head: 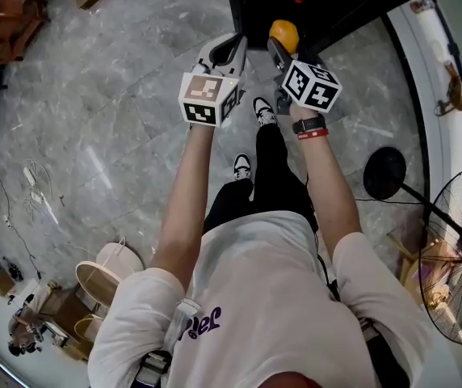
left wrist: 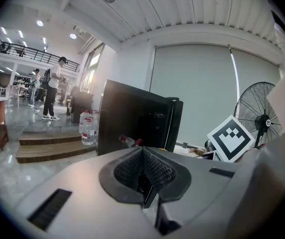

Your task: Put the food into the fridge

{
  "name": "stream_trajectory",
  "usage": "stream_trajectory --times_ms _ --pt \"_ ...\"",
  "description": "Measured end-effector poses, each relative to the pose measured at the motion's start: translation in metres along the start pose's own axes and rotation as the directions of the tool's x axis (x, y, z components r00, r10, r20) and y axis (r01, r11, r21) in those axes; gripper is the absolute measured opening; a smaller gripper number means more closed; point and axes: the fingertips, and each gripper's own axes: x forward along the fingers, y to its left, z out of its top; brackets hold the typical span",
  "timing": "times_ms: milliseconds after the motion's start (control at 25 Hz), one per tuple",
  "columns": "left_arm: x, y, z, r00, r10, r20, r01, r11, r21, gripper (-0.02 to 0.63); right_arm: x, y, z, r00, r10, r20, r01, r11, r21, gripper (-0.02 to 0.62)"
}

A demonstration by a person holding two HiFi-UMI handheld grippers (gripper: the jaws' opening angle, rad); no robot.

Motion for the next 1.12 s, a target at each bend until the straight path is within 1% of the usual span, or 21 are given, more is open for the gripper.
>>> stream_trajectory --times_ms 320,480,600,840,1120 --pt "0.016 0.008 -0.017 1.000 -0.007 -0.030 0.006 1.000 -0.016 0.018 0.031 -0.014 0.009 1.000 -0.002 -0.008 0.002 0.999 -0.054 0.319" --pt "0.026 0.008 -0.019 0.999 -0.017 -0.033 0.016 1.000 -0.016 0.018 0.047 -0.021 0.013 1.000 0.000 -0.020 -0.002 0.997 -0.079 0.319" --pt "0.033 0.011 -0.018 0.999 -0.025 -0.038 0.024 1.000 -0.012 0.018 0.059 -0.026 0.015 1.000 -0.002 -0.028 0.000 0.997 -0.081 0.318" --pt "0.044 0.019 -0.015 1.000 -0.022 -0.023 0.021 1.000 -0.009 0.018 0.080 -0.032 0.021 0.999 -0.003 -0.032 -0.001 0.995 -0.101 0.319" --pt "0.067 0.027 -0.016 1.000 -0.021 -0.004 0.021 1.000 -0.017 0.018 0.113 -0.051 0.029 0.999 -0.009 -0.036 0.005 0.994 -0.110 0.319"
